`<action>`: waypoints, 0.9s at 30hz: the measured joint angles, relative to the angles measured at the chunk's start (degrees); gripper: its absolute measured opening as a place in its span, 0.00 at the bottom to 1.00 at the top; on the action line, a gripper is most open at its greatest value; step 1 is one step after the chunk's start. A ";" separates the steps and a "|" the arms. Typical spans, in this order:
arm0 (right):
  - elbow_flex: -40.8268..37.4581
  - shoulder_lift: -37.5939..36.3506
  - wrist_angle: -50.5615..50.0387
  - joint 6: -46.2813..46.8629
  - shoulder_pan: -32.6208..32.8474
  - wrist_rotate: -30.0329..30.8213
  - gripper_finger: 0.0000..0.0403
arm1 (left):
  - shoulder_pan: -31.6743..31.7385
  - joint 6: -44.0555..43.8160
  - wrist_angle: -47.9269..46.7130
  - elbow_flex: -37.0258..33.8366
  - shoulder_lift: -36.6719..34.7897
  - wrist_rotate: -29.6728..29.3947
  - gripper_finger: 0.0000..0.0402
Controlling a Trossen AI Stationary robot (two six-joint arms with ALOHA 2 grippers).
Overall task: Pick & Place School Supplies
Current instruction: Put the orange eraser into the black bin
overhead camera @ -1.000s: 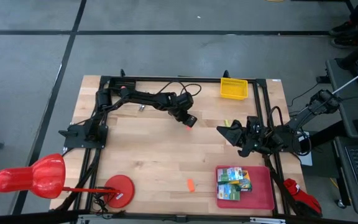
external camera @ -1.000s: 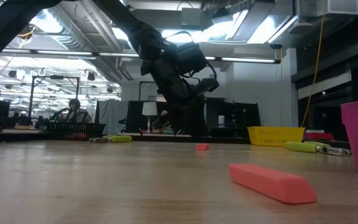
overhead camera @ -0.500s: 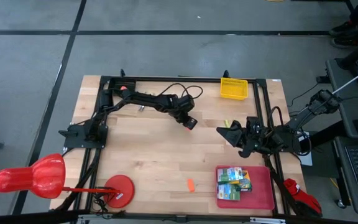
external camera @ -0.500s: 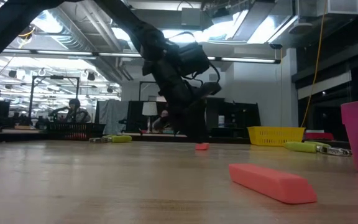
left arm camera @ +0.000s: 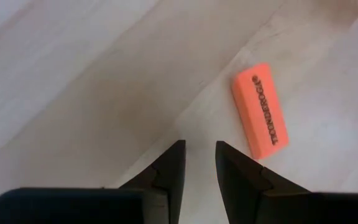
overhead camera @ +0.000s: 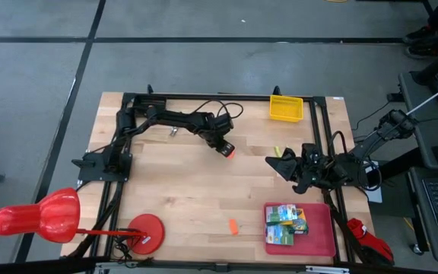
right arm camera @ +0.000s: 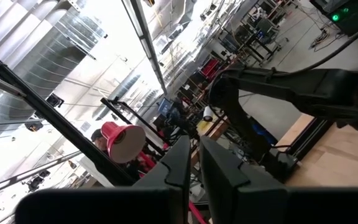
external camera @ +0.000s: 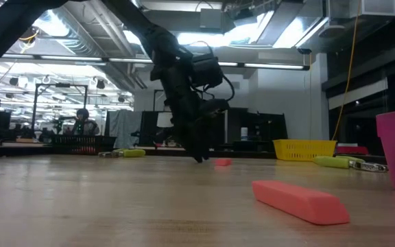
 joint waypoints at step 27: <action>0.00 0.00 0.45 -1.05 0.00 -0.02 0.10 | -7.83 3.89 0.86 5.42 2.57 -14.19 0.45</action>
